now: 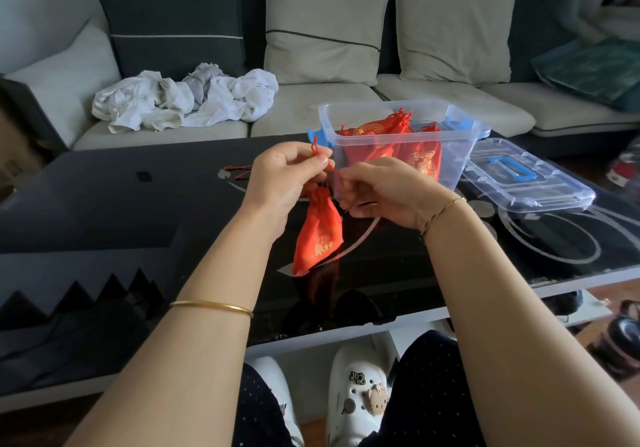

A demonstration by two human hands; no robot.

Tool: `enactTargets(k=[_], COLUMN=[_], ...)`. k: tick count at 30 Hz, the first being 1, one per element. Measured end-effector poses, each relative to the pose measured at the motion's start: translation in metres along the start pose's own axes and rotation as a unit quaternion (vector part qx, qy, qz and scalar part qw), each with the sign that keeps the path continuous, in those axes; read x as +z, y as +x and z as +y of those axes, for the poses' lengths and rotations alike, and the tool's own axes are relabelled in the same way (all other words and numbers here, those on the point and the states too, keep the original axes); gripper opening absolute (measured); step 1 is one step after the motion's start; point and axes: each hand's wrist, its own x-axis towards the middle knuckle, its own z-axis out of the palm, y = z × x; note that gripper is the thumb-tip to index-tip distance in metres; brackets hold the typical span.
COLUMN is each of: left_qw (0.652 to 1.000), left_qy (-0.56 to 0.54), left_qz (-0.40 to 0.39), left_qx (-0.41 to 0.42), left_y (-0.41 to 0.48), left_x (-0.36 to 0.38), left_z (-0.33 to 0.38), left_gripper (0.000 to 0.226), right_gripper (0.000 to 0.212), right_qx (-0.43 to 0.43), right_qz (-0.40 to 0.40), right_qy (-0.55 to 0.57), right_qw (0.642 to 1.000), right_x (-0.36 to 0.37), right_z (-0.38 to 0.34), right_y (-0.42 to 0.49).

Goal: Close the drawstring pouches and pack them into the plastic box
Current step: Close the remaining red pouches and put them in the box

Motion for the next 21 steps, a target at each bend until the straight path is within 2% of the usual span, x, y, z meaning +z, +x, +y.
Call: enactTargets(k=[2, 4, 6, 8, 11, 15, 17, 21], left_qw=[1.0, 0.998, 0.992, 0.976, 0.938, 0.892, 0.881, 0.884], left_qy=[0.01, 0.043, 0.104, 0.176, 0.272, 0.341, 0.346, 0.326], left_qz=[-0.019, -0.034, -0.043, -0.05, -0.033, 0.034, 0.062, 0.092], left_qx=[-0.003, 0.01, 0.049, 0.12, 0.212, 0.294, 0.315, 0.322], left_y=[-0.001, -0.002, -0.003, -0.004, -0.004, -0.001, -0.001, 0.0], left_x=[0.0, 0.0, 0.0, 0.001, 0.004, 0.002, 0.002, 0.003], left_z=[0.001, 0.003, 0.006, 0.007, 0.005, -0.002, -0.003, -0.005], left_gripper=[0.016, 0.02, 0.023, 0.025, 0.029, 0.035, 0.036, 0.035], right_gripper=[0.022, 0.024, 0.026, 0.023, 0.028, 0.03, 0.027, 0.022], right_qx=[0.028, 0.016, -0.034, -0.08, -0.095, -0.082, -0.073, -0.071], right_qz=[-0.007, 0.034, 0.097, 0.117, 0.072, 0.021, -0.016, -0.056], right_qy=[-0.076, -0.101, -0.049, 0.025, 0.05, 0.087, 0.111, 0.132], right_qw=[0.997, 0.994, 0.994, 0.99, 0.992, 0.993, 0.991, 0.987], right_x=[-0.001, 0.001, 0.005, 0.009, 0.014, 0.015, 0.014, 0.013], right_z=[0.0, 0.001, 0.002, 0.001, 0.004, 0.01, 0.011, 0.011], right_y=[-0.003, -0.001, 0.003, 0.007, 0.01, 0.012, 0.013, 0.012])
